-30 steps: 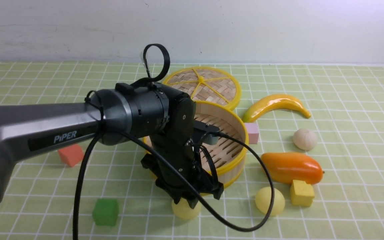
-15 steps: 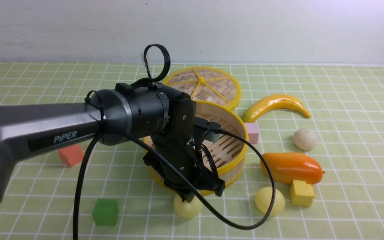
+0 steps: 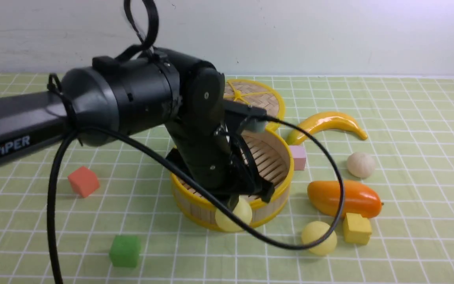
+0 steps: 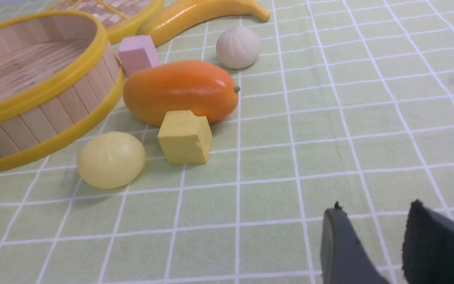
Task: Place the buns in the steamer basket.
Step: Use the left arm to put the steamed stuffed bun into the steamer, then use the right arm to grab a steamed stuffed bun
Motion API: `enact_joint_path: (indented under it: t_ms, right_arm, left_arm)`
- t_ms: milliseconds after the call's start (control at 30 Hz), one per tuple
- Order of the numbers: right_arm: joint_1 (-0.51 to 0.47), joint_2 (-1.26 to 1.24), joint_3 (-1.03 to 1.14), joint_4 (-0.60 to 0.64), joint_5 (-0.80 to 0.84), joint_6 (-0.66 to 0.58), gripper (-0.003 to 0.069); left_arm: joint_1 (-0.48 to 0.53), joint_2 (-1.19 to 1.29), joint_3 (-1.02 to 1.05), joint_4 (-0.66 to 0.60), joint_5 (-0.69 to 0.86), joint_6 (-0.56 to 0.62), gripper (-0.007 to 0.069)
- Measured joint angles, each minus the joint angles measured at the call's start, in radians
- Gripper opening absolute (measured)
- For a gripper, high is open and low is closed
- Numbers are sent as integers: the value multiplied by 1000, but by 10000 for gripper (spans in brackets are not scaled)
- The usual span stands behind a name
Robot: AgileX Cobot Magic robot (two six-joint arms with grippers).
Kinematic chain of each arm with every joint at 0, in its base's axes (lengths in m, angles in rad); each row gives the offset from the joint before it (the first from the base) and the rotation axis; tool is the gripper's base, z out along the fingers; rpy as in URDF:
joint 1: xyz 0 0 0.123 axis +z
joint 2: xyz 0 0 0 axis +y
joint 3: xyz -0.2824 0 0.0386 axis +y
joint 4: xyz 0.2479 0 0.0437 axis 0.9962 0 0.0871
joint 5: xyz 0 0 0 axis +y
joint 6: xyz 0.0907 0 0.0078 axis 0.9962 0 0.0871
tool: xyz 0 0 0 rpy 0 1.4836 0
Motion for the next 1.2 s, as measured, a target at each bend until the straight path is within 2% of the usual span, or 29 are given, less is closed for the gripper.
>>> enact_joint_path:
  t_ms: [233, 400, 567, 733, 800, 867, 933, 1000, 1067, 1100, 1133, 1167, 1200]
  right_arm:
    - [0, 0, 0, 0, 0, 0, 239]
    - [0, 0, 0, 0, 0, 0, 239]
    - [0, 0, 0, 0, 0, 0, 239]
    - [0, 0, 0, 0, 0, 0, 239]
    - [0, 0, 0, 0, 0, 0, 239]
    - [0, 0, 0, 0, 0, 0, 239]
    - [0, 0, 0, 0, 0, 0, 239]
    - [0, 0, 0, 0, 0, 0, 239]
    - [0, 0, 0, 0, 0, 0, 239]
    - [0, 0, 0, 0, 0, 0, 239]
    - [0, 0, 0, 0, 0, 0, 239]
    - [0, 0, 0, 0, 0, 0, 239]
    - [0, 0, 0, 0, 0, 0, 239]
  left_arm:
    - [68, 116, -100, 15, -115, 22, -13]
    - [88, 230, -116, 28, -135, 22, -10]
    - [88, 243, -123, 39, -147, 22, 46]
    - [88, 236, -136, 47, -105, -4, 283]
    - [88, 211, -141, 47, -61, -14, 356]
    - [88, 168, -141, 47, -34, -19, 392]
    - [88, 118, -141, 44, -25, -20, 388]
    - [88, 6, -120, 30, -28, -22, 311]
    - [88, -106, -77, 11, -51, -19, 202]
    - [88, -118, -71, 9, -55, -17, 191]
    - [88, -229, -2, -10, -88, -2, 93]
    - [88, -241, 7, -15, -100, 2, 68]
    - [88, -332, 79, -34, -145, 21, 1]
